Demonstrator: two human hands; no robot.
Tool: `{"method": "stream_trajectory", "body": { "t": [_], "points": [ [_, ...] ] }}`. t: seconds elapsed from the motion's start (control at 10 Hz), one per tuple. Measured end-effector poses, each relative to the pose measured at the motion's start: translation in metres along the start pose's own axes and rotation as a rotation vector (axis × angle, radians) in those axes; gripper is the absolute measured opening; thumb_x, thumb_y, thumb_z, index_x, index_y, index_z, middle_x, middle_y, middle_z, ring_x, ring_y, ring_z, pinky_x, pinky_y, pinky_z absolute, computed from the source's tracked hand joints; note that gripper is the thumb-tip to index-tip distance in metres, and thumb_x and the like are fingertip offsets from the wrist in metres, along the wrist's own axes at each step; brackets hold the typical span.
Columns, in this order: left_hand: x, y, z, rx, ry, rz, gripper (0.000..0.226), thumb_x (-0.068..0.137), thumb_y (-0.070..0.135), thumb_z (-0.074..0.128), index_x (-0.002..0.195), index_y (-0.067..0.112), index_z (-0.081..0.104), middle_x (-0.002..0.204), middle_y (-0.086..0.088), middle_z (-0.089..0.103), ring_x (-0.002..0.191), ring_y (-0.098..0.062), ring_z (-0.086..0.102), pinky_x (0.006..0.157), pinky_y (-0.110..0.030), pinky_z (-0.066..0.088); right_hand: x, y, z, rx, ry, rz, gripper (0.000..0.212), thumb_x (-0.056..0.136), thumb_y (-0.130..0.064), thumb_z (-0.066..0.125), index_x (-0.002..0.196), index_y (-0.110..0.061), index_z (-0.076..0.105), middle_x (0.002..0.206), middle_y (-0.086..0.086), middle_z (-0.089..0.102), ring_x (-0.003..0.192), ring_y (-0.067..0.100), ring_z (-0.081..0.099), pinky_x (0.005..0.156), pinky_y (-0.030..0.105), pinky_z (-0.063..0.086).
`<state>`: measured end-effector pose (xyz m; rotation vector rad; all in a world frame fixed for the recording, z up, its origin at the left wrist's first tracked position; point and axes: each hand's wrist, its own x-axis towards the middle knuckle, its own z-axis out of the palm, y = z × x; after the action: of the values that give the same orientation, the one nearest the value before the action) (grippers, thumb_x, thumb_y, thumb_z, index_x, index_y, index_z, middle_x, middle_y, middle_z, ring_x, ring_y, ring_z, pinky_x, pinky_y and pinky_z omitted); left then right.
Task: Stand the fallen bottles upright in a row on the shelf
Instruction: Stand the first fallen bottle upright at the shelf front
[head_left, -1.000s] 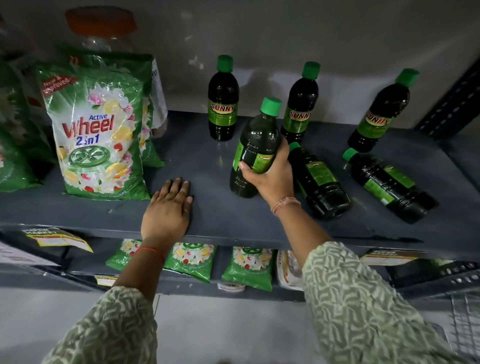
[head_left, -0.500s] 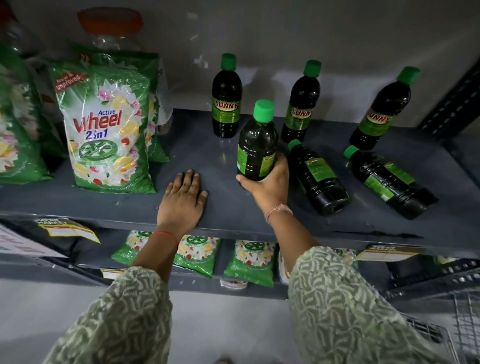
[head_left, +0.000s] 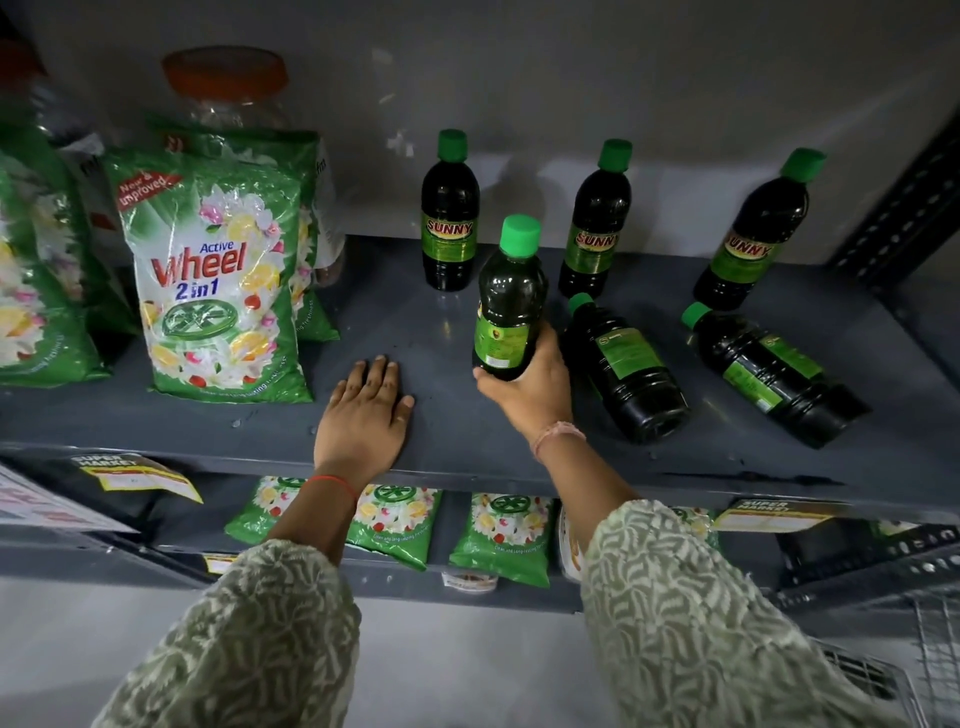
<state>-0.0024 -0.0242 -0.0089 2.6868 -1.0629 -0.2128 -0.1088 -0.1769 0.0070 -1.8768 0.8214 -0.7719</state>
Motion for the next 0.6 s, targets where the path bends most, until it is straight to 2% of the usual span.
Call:
{"method": "stream_trajectory", "body": {
  "t": [0.1, 0.2, 0.3, 0.4, 0.5, 0.6],
  "points": [
    [0.001, 0.001, 0.000, 0.003, 0.000, -0.006, 0.055, 0.096, 0.035, 0.024, 0.145, 0.015, 0.013, 0.158, -0.003, 0.010, 0.146, -0.021, 0.005, 0.120, -0.036, 0.006, 0.006, 0.006, -0.009, 0.072, -0.180, 0.047, 0.081, 0.062, -0.021, 0.078, 0.131, -0.018, 0.036, 0.119, 0.002, 0.055, 0.109, 0.018, 0.053, 0.102, 0.041, 0.044],
    [0.001, 0.001, 0.000, 0.002, 0.013, 0.001, 0.055, 0.096, 0.035, 0.025, 0.145, 0.014, 0.014, 0.158, -0.004, 0.011, 0.146, -0.022, 0.006, 0.120, -0.037, 0.007, 0.009, 0.007, -0.005, -0.025, -0.133, 0.023, 0.119, 0.048, -0.049, 0.082, 0.142, -0.022, 0.016, 0.146, 0.009, 0.030, 0.136, 0.024, 0.026, 0.114, 0.042, 0.023],
    [0.001, 0.000, 0.001, 0.000, 0.012, -0.003, 0.055, 0.096, 0.036, 0.025, 0.145, 0.015, 0.014, 0.158, -0.003, 0.011, 0.146, -0.021, 0.006, 0.119, -0.036, 0.007, 0.005, 0.007, -0.003, -0.003, -0.068, 0.023, 0.102, 0.051, -0.030, 0.088, 0.132, -0.012, 0.029, 0.130, 0.008, 0.043, 0.123, 0.024, 0.041, 0.103, 0.034, 0.036],
    [0.001, 0.000, 0.001, 0.002, 0.012, -0.004, 0.055, 0.096, 0.036, 0.025, 0.145, 0.015, 0.013, 0.158, -0.002, 0.011, 0.146, -0.021, 0.006, 0.119, -0.035, 0.006, 0.009, 0.010, -0.011, 0.132, -0.164, 0.106, 0.069, 0.061, -0.010, 0.082, 0.115, -0.011, 0.039, 0.109, 0.002, 0.056, 0.106, 0.022, 0.056, 0.093, 0.035, 0.046],
    [0.000, 0.000, 0.001, -0.004, 0.017, 0.002, 0.055, 0.096, 0.036, 0.025, 0.145, 0.015, 0.014, 0.158, -0.003, 0.011, 0.146, -0.021, 0.006, 0.120, -0.036, 0.007, 0.020, 0.017, -0.019, 0.130, -0.330, 0.123, 0.061, 0.071, -0.001, 0.072, 0.120, -0.013, 0.037, 0.115, 0.007, 0.055, 0.115, 0.028, 0.053, 0.104, 0.050, 0.041],
    [0.000, 0.000, 0.001, -0.004, 0.025, 0.006, 0.054, 0.096, 0.036, 0.025, 0.145, 0.016, 0.014, 0.158, -0.003, 0.012, 0.146, -0.021, 0.006, 0.120, -0.036, 0.007, 0.022, 0.018, -0.023, 0.136, -0.418, 0.131, 0.065, 0.078, 0.000, 0.065, 0.132, -0.014, 0.031, 0.124, 0.004, 0.049, 0.122, 0.024, 0.046, 0.110, 0.048, 0.034]
  ]
}}
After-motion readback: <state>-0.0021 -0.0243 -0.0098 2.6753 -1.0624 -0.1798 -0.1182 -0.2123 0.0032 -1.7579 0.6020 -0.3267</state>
